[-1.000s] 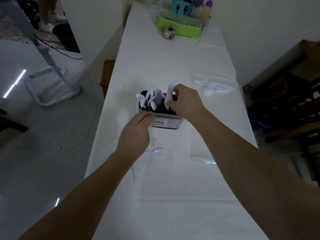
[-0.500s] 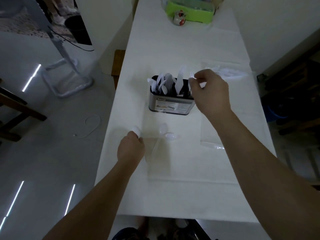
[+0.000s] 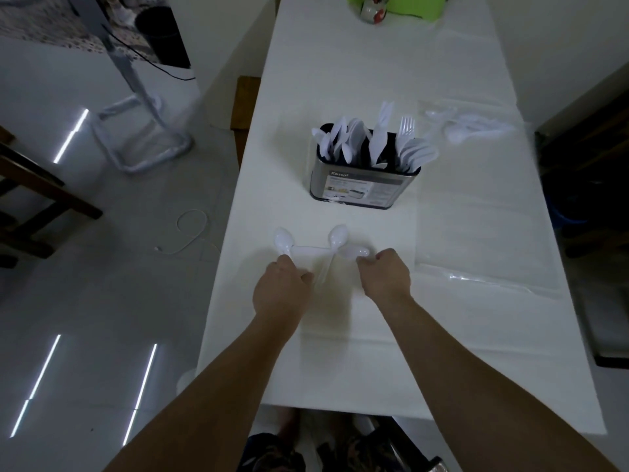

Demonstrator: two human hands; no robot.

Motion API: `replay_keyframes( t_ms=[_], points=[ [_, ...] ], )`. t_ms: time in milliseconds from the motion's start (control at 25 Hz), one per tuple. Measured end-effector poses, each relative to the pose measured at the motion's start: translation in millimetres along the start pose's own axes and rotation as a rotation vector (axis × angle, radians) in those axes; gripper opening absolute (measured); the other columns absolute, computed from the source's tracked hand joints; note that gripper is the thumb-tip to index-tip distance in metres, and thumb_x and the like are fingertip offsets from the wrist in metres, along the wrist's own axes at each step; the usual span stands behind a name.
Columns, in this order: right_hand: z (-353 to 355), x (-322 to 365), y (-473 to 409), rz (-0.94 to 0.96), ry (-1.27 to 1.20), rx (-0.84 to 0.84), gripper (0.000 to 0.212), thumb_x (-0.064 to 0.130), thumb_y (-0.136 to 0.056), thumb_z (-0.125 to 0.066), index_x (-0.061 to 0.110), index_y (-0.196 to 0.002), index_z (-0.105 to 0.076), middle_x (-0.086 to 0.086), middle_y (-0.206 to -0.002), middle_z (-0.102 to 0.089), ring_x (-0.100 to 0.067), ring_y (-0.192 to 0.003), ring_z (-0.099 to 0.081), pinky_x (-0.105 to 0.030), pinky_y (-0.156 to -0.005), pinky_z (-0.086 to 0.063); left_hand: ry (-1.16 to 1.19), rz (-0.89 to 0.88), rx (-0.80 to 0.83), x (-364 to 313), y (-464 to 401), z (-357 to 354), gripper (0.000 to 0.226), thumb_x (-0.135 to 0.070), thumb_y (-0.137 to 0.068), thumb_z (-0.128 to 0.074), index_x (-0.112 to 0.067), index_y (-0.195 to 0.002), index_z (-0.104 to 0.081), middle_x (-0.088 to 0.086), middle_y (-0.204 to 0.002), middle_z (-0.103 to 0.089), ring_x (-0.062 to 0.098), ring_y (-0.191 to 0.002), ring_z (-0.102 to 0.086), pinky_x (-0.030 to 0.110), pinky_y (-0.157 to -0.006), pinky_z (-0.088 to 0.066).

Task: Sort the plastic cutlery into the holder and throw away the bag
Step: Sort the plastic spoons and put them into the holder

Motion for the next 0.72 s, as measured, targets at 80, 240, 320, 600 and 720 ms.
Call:
replay_keyframes(
  t_ms=[80, 240, 320, 600, 720],
  points=[
    [-9, -2, -13, -0.072, -0.067, -0.039, 0.051, 0.052, -0.084, -0.062, 0.006, -0.105, -0.060, -0.014, -0.095, -0.072, -0.032, -0.086, -0.070, -0.029, -0.066, -0.048, -0.011, -0.009, -0.010, 2, 0, -4, 0.033, -0.039, -0.093, -0.056, -0.009, -0.105, -0.055, 0.008, -0.097, -0.061, 0.025, -0.086, -0.063, 0.031, -0.066, -0.044],
    [-12, -8, -30, -0.089, -0.087, -0.047, 0.036, 0.048, -0.080, -0.059, 0.014, -0.091, -0.065, -0.008, -0.083, -0.073, -0.030, -0.075, -0.072, -0.035, -0.068, -0.059, 0.012, -0.011, -0.011, 4, -1, -4, 0.026, -0.033, -0.094, -0.057, -0.009, -0.103, -0.054, 0.008, -0.095, -0.062, 0.024, -0.085, -0.063, 0.030, -0.068, -0.045],
    [-6, -7, -29, -0.061, -0.140, -0.035, 0.022, 0.039, -0.083, -0.060, 0.018, -0.083, -0.064, -0.006, -0.077, -0.072, -0.030, -0.073, -0.072, -0.044, -0.070, -0.062, 0.046, -0.010, -0.017, 4, -2, -1, 0.024, -0.029, -0.095, -0.057, -0.007, -0.105, -0.053, 0.008, -0.095, -0.062, 0.025, -0.085, -0.062, 0.030, -0.068, -0.044],
    [37, -7, -14, 0.016, -0.450, 0.053, 0.009, 0.013, -0.094, -0.061, 0.006, -0.092, -0.064, -0.009, -0.084, -0.073, -0.017, -0.060, -0.070, -0.027, -0.051, -0.053, 0.104, 0.043, -0.017, 5, -2, 15, 0.007, -0.011, -0.090, -0.050, -0.008, -0.093, -0.045, 0.005, -0.084, -0.052, 0.019, -0.074, -0.048, 0.028, -0.066, -0.038],
    [49, -2, -12, 0.176, -0.346, 0.101, 0.008, 0.011, -0.092, -0.062, 0.010, -0.093, -0.070, -0.007, -0.083, -0.073, -0.011, -0.056, -0.067, -0.024, -0.050, -0.049, 0.195, 0.008, 0.008, 6, -7, 19, 0.003, -0.012, -0.091, -0.050, -0.011, -0.093, -0.052, 0.001, -0.081, -0.055, 0.017, -0.070, -0.051, 0.026, -0.062, -0.038]
  ],
)
Point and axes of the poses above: each hand's wrist, its own y-axis away from the middle knuckle, its own z-axis out of the back of the hand, x = y × z, the point moved 2 cm from there along -y, towards the middle knuckle
